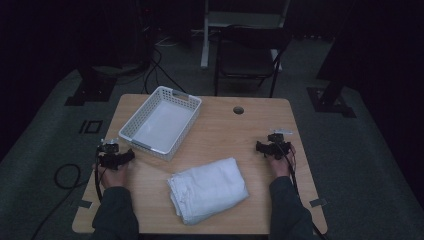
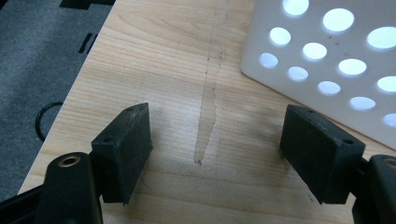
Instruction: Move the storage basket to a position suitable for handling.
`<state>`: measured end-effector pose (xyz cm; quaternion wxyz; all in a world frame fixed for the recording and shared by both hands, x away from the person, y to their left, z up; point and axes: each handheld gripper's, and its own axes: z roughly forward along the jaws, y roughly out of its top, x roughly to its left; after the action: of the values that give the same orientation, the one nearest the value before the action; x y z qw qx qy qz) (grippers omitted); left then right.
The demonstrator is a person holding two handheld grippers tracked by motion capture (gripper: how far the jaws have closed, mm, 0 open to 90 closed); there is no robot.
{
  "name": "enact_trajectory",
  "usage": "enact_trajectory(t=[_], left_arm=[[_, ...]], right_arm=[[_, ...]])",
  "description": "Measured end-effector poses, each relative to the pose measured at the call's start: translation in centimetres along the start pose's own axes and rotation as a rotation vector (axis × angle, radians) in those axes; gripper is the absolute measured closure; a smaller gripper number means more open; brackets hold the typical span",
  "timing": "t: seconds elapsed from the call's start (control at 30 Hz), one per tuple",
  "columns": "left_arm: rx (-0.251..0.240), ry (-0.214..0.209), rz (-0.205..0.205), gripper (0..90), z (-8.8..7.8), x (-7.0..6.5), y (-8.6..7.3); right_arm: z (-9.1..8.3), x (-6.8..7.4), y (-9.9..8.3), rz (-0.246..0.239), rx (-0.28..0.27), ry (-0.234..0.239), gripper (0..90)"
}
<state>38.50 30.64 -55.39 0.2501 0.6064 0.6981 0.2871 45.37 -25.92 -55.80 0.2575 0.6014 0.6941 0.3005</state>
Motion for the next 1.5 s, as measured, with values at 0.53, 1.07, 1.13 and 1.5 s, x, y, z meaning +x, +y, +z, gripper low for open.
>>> enact_trajectory(t=[0.53, 1.07, 1.13, 1.5], left_arm=[[0.012, -0.041, -0.057, 31.8, -1.0, 0.4, 0.5], [-0.040, -0.063, -0.067, 30.0, -4.0, 0.4, 1.1], [-0.051, -0.062, -0.067, 30.0, -4.4, 0.4, 1.2], [-0.095, -0.071, -0.092, 30.2, -5.7, 0.7, 1.7]], right_arm=[[-0.4, -0.1, -0.4, -0.002, 0.000, 0.001, 12.6], [-0.6, -0.2, -0.5, -0.005, 0.000, 0.004, 12.7], [-0.6, -0.2, -0.5, -0.005, 0.000, 0.004, 12.7], [-0.6, -0.2, -0.6, -0.004, 0.000, 0.003, 12.7]])
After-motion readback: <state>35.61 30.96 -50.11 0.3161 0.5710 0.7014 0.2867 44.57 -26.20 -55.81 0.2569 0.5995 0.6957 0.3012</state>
